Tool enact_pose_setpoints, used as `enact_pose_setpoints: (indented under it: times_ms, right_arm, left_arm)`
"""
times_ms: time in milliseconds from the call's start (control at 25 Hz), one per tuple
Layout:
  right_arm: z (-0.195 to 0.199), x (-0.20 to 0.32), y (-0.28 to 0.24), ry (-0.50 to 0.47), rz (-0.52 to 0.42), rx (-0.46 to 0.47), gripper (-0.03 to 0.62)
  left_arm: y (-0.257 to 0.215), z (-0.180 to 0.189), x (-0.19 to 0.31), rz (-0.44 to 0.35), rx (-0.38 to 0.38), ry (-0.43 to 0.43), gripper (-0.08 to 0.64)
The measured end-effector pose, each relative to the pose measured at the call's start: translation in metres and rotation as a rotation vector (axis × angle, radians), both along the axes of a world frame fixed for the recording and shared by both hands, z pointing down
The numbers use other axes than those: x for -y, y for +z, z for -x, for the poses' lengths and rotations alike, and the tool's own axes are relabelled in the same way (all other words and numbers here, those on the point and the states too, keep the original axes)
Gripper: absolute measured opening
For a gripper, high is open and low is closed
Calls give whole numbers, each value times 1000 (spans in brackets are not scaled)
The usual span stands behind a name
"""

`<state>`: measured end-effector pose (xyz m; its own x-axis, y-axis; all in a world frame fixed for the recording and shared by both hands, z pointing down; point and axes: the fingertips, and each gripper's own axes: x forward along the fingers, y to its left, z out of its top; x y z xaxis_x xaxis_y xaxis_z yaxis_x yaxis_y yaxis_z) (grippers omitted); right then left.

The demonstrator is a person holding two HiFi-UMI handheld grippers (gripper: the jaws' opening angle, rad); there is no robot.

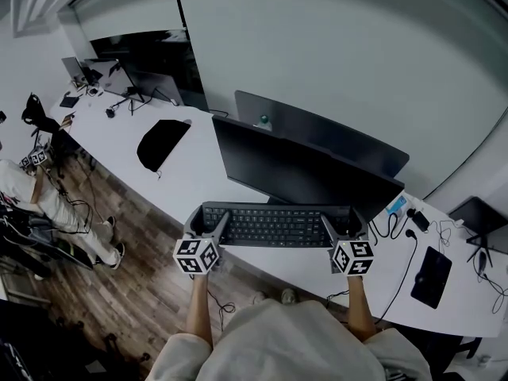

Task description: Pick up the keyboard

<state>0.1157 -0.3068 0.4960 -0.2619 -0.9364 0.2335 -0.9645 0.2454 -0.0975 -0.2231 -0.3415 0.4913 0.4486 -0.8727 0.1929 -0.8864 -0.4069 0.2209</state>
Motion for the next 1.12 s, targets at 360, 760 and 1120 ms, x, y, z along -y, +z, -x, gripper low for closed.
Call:
enact_pose_setpoints:
  times_ms: [360, 760, 1120]
  right_arm:
    - [2, 4, -12, -5, -26, -6, 367]
    - [4, 4, -13, -13, -33, -14, 365]
    - [10, 4, -9, -25, -25, -17, 365]
  left_arm:
    - [-10, 2, 2, -23, -2, -12, 327]
    - [-10, 5, -1, -23, -7, -18, 325]
    - [-5, 11, -5, -15, -6, -33, 326]
